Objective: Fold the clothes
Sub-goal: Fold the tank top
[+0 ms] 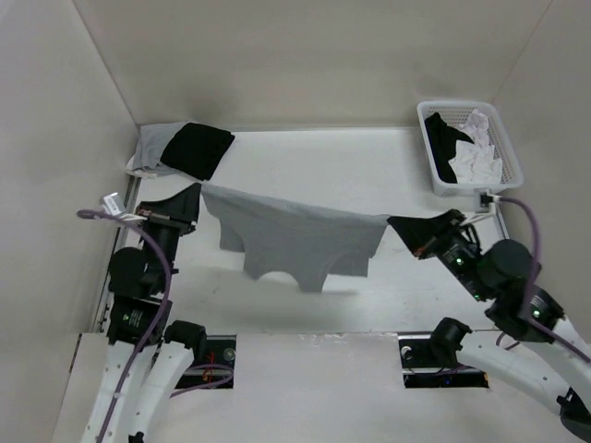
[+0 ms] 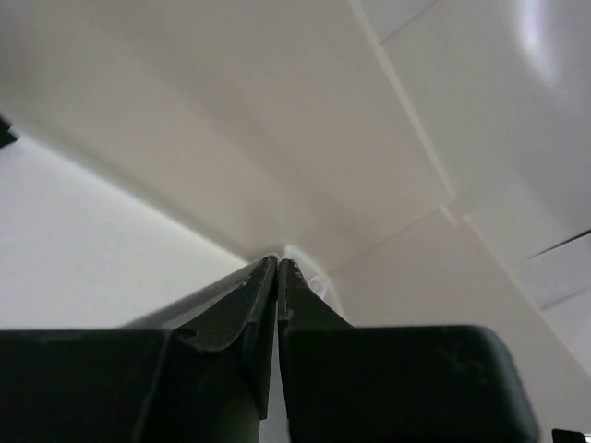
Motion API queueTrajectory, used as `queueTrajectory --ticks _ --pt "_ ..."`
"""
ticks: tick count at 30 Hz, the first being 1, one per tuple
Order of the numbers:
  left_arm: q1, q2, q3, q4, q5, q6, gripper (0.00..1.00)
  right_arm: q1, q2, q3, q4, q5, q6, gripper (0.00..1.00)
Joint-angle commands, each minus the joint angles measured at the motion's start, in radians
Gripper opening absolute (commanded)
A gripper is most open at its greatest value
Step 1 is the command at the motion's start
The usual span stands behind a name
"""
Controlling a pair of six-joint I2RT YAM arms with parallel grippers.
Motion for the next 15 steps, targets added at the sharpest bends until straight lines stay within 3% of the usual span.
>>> queueTrajectory --ticks 1,4,6,11,15 --pt "-0.048 -0.025 0.088 -0.144 -0.089 0.068 0.02 0.081 0.014 0.117 -0.239 0.171 -0.068 0.03" --pt "-0.076 -0.004 0.085 -0.147 -0.109 0.07 0.02 0.096 0.083 0.153 -0.227 0.179 -0.109 0.04" --pt "-0.081 0.03 0.058 -0.132 -0.121 0.073 0.02 0.037 0.141 0.141 -0.182 0.133 -0.131 0.04" --pt "-0.05 0.212 -0.037 -0.025 -0.132 0.068 0.03 -0.274 0.366 0.032 0.06 -0.173 -0.142 0.05" --pt "0.01 0.509 -0.061 0.175 -0.123 0.041 0.03 -0.45 0.692 0.028 0.299 -0.365 -0.105 0.05"
